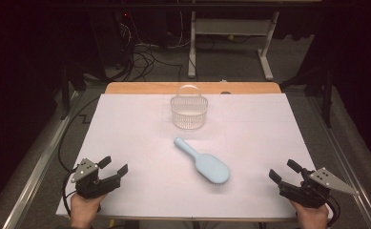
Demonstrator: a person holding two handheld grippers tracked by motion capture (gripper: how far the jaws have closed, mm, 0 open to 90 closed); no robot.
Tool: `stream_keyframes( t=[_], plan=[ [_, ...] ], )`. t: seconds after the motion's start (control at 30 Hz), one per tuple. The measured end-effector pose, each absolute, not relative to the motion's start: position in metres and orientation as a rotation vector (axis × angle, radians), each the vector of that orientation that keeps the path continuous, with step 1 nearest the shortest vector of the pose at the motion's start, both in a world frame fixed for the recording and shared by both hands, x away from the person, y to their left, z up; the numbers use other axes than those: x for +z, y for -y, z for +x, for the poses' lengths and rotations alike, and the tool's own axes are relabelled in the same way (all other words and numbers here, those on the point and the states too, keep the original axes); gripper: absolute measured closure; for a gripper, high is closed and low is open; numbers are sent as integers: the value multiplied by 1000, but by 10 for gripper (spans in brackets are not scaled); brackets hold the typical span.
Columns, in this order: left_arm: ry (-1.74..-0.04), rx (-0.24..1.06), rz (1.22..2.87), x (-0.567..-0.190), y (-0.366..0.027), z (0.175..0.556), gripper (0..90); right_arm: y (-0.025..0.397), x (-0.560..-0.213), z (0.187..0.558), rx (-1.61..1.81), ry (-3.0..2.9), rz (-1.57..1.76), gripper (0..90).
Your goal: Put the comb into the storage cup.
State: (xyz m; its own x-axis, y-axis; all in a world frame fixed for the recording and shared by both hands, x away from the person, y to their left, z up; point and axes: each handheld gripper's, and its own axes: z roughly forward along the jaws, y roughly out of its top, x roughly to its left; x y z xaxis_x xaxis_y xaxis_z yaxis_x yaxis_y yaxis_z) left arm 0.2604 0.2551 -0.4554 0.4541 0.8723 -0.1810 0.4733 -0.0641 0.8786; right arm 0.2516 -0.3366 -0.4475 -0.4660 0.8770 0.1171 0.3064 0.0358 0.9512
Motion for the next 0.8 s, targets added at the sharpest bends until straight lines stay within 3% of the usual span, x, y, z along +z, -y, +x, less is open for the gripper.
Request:
stream_keyframes(
  t=[0.8],
  plan=[
    [-1167, 497, 1709, -456, -254, 261, 243, 334, -445, 251, 1465, -1798, 1163, 217]
  ],
)
